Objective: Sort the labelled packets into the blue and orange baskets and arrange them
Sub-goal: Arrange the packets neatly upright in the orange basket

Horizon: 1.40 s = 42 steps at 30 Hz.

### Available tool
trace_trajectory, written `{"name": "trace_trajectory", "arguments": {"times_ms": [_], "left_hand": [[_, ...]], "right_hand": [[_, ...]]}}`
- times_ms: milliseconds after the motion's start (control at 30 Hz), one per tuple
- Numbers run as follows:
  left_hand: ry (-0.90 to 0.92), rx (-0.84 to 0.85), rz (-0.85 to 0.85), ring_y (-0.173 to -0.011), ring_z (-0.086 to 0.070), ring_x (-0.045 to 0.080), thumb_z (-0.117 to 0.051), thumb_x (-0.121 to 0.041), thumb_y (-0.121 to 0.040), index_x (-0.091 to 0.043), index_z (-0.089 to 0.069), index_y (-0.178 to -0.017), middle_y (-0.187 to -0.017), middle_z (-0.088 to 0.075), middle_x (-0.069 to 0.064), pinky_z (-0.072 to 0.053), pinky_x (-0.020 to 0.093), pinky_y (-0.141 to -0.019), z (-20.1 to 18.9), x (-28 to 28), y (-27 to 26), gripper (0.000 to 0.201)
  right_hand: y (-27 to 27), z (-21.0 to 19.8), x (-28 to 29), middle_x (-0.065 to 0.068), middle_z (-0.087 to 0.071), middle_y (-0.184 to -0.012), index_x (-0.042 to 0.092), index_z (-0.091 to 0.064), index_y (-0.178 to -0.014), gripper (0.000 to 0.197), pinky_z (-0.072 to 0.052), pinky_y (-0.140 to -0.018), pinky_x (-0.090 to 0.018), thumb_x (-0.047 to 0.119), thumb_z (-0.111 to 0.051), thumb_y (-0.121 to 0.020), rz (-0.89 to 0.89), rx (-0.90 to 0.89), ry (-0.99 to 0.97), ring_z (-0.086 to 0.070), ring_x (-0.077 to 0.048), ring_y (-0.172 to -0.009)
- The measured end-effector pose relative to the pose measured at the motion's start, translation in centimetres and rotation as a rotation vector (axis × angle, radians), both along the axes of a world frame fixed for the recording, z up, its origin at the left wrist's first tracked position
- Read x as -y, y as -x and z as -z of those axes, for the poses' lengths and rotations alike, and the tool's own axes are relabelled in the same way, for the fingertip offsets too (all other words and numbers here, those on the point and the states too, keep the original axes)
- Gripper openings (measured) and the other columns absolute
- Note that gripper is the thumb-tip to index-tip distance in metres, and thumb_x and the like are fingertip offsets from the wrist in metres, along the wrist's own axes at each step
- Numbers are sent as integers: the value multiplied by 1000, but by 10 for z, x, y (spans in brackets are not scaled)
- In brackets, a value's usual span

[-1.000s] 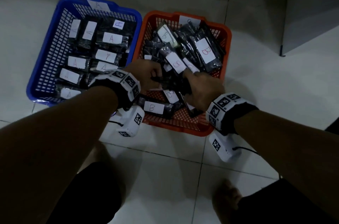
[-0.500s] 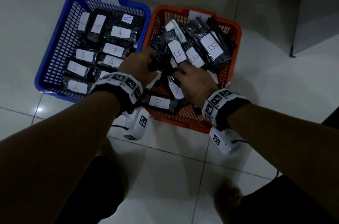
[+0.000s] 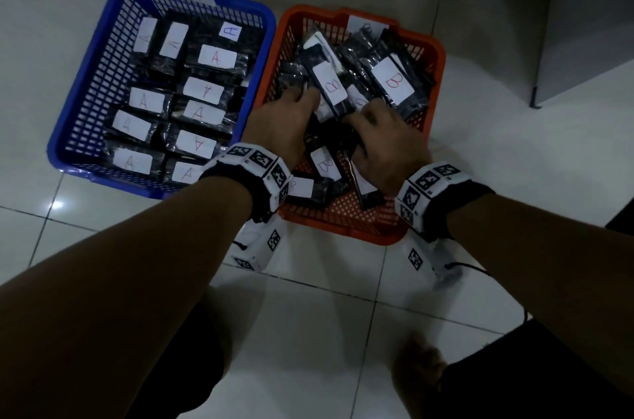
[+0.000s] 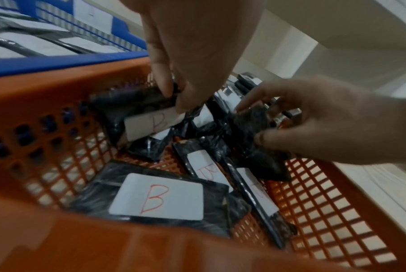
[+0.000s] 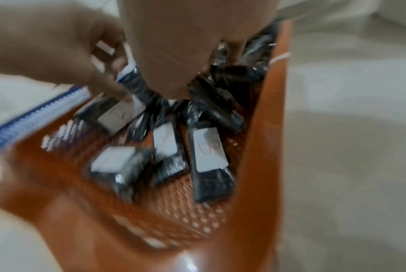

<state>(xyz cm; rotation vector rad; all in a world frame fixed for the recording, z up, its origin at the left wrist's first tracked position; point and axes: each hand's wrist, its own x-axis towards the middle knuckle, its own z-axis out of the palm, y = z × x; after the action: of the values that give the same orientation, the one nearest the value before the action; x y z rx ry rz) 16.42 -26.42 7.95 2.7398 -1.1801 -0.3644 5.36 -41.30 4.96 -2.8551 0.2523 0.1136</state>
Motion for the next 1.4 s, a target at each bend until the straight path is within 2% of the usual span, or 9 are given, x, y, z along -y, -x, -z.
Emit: {"name": "trace_trajectory", "arguments": {"times_ms": [100, 267, 400, 500, 667, 767, 900, 1200, 1400], "left_hand": [[50, 20, -12, -96, -60, 35, -62, -13, -79, -19, -46, -126, -122, -53, 8, -43, 36, -61, 4, 7, 2, 50], [197, -6, -158, -114, -51, 32, -70, -22, -73, -19, -51, -128, -129, -49, 9, -50, 42, -83, 15, 12, -8, 58], [114, -63, -164, -111, -54, 32, -69, -30, -77, -20, -47, -131, -125, -53, 9, -50, 39, -79, 21, 14, -11, 59], [77, -86, -151, -110, -54, 32, -71, -31, -75, -17, -51, -126, -122, -54, 10, -49, 38, -80, 27, 13, -8, 56], [46, 88, -159, -116, -47, 36, -71, -30, -70, -17, -53, -125, -126, -50, 12, -44, 48, -89, 30, 2, -10, 59], [103, 100, -260, -118, -45, 39, -67, -29, -77, -12, -46, -133, -131, -47, 17, -43, 51, -93, 30, -11, -11, 63], [136, 93, -305, -114, -49, 39, -60, -11, -80, -6, -46, -135, -131, -50, 18, -46, 49, -90, 30, -23, -13, 57], [166, -95, -413, -128, -42, 38, -50, 1, -84, -10, -29, -147, -149, -32, 16, -46, 49, -98, 43, -44, -10, 68], [220, -96, -397, -123, -47, 36, -49, 1, -84, -9, -33, -146, -145, -38, 17, -47, 46, -96, 39, -46, -9, 65]], "right_hand": [[3, -4, 8, -7, -55, -119, 14, -55, -125, 42, -52, -73, -32, 19, -57, -83, 85, 142, -137, -57, -26, -102], [-12, -21, 19, -1, -60, -118, 17, -58, -123, 40, -44, -87, -20, 21, -58, -83, 218, 342, -306, -56, -14, -108], [-34, -23, 33, -2, -58, -124, 18, -57, -126, 42, -48, -94, -30, 23, -57, -84, 293, 338, -368, -55, -16, -111], [-42, -20, 37, -3, -54, -125, 20, -55, -127, 42, -51, -86, -35, 26, -60, -85, 305, 284, -287, -56, -19, -109], [-37, -29, 29, 2, -55, -109, 20, -57, -103, 19, -47, -67, -26, 30, -61, -87, 241, 372, -135, -56, -13, -91], [-18, -29, 18, 8, -60, -92, 22, -57, -97, 12, -48, -66, -26, 32, -54, -92, 8, 154, -126, -56, -11, -78], [-10, -9, 4, -7, -67, -99, 16, -64, -104, 26, -55, -70, -34, 34, -51, -93, -85, -312, -114, -64, -26, -86], [-14, 7, -18, -11, -62, -107, 17, -47, -124, 41, -40, -62, -33, 25, -63, -87, -32, -372, 183, -63, -32, -95], [-9, 18, -18, -11, -61, -98, 14, -42, -120, 46, -51, -64, -34, 28, -65, -83, 37, -355, -118, -62, -29, -84]]}}
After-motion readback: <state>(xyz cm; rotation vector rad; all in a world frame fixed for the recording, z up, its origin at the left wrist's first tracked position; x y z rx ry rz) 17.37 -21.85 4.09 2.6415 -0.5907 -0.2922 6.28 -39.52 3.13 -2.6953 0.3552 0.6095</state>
